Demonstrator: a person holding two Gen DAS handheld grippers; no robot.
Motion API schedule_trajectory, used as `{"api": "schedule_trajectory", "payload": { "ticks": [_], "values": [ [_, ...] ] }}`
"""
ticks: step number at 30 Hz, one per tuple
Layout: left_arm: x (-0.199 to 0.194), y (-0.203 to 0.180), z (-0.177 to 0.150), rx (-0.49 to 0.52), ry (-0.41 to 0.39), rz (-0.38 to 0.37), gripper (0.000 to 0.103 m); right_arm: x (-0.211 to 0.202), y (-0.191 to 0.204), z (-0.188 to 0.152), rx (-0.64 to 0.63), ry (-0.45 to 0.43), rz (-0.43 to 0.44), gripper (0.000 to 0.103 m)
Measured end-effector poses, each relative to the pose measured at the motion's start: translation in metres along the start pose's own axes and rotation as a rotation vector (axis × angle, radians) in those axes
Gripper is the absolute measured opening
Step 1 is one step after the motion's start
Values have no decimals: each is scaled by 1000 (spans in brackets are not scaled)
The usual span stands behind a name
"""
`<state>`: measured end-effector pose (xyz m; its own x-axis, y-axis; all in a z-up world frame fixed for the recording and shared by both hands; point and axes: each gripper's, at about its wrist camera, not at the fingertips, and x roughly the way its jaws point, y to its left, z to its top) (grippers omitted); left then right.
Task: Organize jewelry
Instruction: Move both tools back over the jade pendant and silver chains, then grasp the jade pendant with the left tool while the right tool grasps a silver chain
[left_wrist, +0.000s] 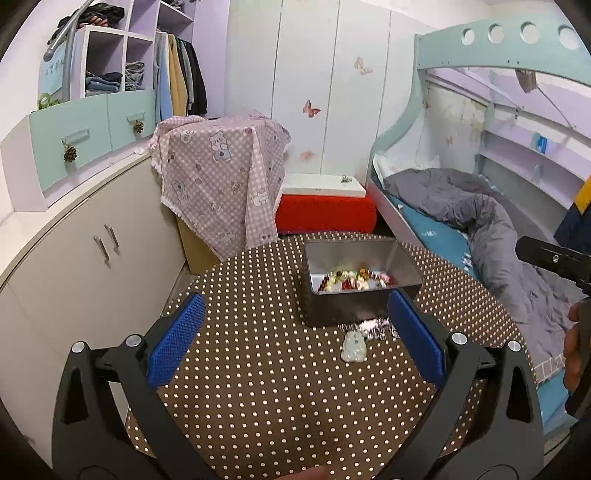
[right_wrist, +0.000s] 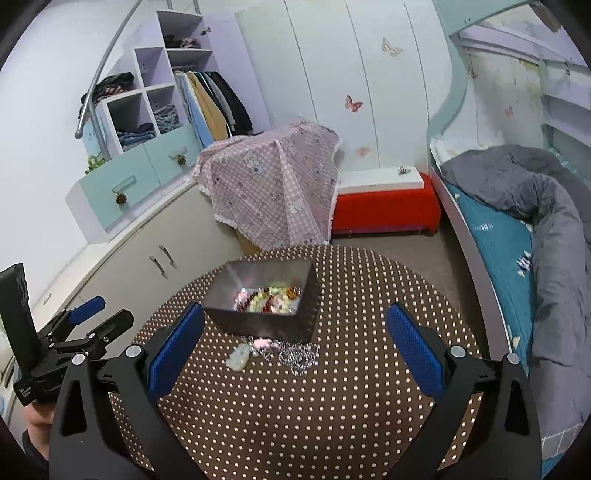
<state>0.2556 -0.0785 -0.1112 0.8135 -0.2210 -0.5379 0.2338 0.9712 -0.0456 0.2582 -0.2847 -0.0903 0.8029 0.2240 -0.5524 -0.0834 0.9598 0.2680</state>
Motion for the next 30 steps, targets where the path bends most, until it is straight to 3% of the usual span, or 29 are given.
{"api": "schedule_trajectory", "payload": {
  "ticks": [11, 21, 22, 24, 25, 27, 28, 30],
  "values": [
    [63, -25, -41, 87, 192, -21, 97, 33, -22, -37, 30, 126, -48, 95],
    [117, -40, -55, 114, 299, -56, 95, 55, -38, -55, 33, 208, -79, 95],
    [122, -40, -56, 112, 314, -67, 93, 57, -39, -56, 33, 213, -79, 95],
    [128, -40, -54, 102, 340, -90, 74, 62, -40, -58, 25, 221, -82, 95],
    [129, -41, -53, 108, 336, -89, 70, 66, -40, -59, 18, 227, -85, 95],
    [127, -43, -52, 123, 325, -119, 39, 73, -37, -60, 3, 232, -83, 95],
    [125, -44, -52, 138, 320, -138, 29, 76, -35, -60, -7, 235, -83, 95],
    [122, -43, -52, 149, 318, -152, 28, 86, -30, -60, -44, 247, -87, 95]
  ]
}}
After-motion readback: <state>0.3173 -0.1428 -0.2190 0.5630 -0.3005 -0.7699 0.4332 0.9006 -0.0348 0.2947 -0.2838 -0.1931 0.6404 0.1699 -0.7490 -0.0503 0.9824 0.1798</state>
